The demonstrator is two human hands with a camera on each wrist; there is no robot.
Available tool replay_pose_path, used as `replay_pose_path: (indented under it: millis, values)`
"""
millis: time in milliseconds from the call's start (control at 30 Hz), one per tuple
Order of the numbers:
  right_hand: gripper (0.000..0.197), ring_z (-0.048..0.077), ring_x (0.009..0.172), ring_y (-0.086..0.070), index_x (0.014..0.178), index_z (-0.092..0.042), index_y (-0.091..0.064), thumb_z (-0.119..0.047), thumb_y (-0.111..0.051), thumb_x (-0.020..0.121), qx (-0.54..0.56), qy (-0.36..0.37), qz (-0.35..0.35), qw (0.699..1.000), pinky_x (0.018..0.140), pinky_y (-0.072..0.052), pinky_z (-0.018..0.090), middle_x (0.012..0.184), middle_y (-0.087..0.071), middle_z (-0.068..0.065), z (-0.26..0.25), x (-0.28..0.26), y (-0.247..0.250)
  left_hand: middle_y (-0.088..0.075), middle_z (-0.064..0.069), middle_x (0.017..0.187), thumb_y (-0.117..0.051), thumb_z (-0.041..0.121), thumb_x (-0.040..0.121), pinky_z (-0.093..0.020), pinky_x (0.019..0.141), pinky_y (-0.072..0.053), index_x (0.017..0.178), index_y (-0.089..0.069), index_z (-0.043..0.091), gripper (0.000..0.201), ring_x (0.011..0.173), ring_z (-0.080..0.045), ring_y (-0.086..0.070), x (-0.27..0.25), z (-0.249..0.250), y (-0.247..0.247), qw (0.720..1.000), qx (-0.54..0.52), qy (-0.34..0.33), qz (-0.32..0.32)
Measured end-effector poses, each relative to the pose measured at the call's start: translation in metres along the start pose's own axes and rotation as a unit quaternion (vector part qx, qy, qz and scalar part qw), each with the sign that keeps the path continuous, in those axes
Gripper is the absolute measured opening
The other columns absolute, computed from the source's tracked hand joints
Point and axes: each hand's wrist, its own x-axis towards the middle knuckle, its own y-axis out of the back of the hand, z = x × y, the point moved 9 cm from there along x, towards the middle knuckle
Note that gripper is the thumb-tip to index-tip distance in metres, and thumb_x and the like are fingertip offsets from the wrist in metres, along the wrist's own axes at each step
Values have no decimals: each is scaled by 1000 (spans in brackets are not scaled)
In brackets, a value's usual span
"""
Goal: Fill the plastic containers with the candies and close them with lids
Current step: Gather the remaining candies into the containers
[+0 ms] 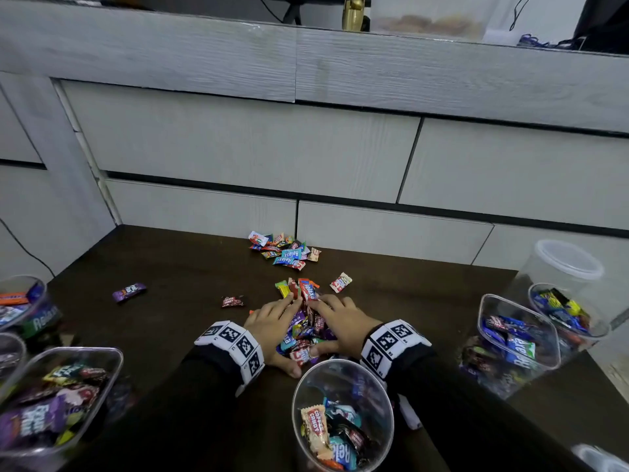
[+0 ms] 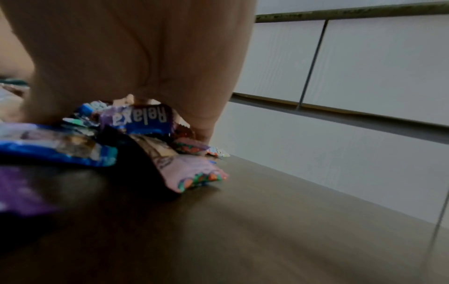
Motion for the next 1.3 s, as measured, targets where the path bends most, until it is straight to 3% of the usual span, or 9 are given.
replay_pose_path:
  millis: [167, 333, 433, 600, 700, 900, 1067, 1167, 1300]
  values:
    - [73, 33, 129, -29, 149, -26, -19, -38, -60, 90, -13, -29, -9, 999, 106, -33, 45, 146, -29, 13, 9, 0, 3, -10, 0, 159, -55, 66, 85, -46, 114, -22, 155, 0, 29, 96, 145, -24, -13, -5, 3, 5, 998, 19, 41, 53]
    - [59, 33, 126, -42, 145, -20, -30, -24, -58, 93, 65, -44, 20, 997, 104, -37, 39, 138, -38, 15, 15, -6, 12, -29, -4, 145, -53, 30, 99, -41, 109, -31, 151, -24, 31, 60, 135, -24, -28, -11, 3, 25, 996, -41, 37, 74]
    - [58, 28, 120, -49, 142, -21, -34, -25, -61, 91, 123, -56, 67, 989, 98, -41, 35, 131, -48, 13, 22, -17, 24, -39, -9, 134, -44, 29, 103, -35, 105, -36, 145, -35, 20, 44, 127, -25, -40, -17, -2, 34, 991, -107, 20, 78]
    - [53, 13, 72, -52, 131, -18, -35, -32, -64, 89, 216, -97, 141, 961, 65, -41, 24, 92, -55, 4, 36, -32, 39, -45, -11, 134, -41, 43, 102, -36, 103, -40, 143, -38, 13, 51, 124, -24, -47, -23, -6, 37, 986, -143, 36, 76]
    - [49, 4, 64, -50, 127, -18, -37, -33, -64, 88, 233, -110, 140, 956, 54, -39, 15, 87, -53, -3, 41, -39, 39, -50, -10, 133, -41, 41, 103, -36, 101, -42, 138, -44, 14, 45, 122, -22, -49, -24, -4, 37, 982, -156, 56, 93]
    - [39, 13, 68, -56, 121, -19, -45, -19, -64, 87, 216, -120, 128, 960, 63, -49, 25, 95, -56, 2, 45, -53, 32, -50, -10, 136, -43, 34, 103, -32, 100, -40, 137, -43, 12, 40, 125, -21, -48, -29, 0, 45, 969, -191, 87, 129]
    - [18, 9, 68, -54, 101, -21, -55, -16, -65, 85, 238, -115, 179, 948, 52, -41, 9, 92, -57, -1, 47, -67, 46, -53, -11, 133, -43, 34, 103, -31, 93, -43, 137, -42, 12, 40, 120, -22, -53, -39, 5, 57, 965, -210, 87, 134]
    - [13, 12, 75, -55, 92, -22, -54, -16, -64, 86, 256, -107, 228, 933, 64, -49, 21, 86, -57, -5, 45, -78, 62, -59, -9, 120, -45, 34, 103, -28, 81, -44, 135, -44, 12, 39, 104, -19, -58, -50, 9, 71, 952, -243, 72, 170]
    - [13, 14, 82, -57, 94, -23, -53, -21, -65, 87, 276, -86, 287, 913, 68, -41, 24, 86, -62, -6, 37, -95, 86, -57, 3, 95, -51, 33, 100, -14, 54, -37, 128, -48, 15, 33, 75, -7, -55, -66, 14, 88, 929, -287, 54, 226]
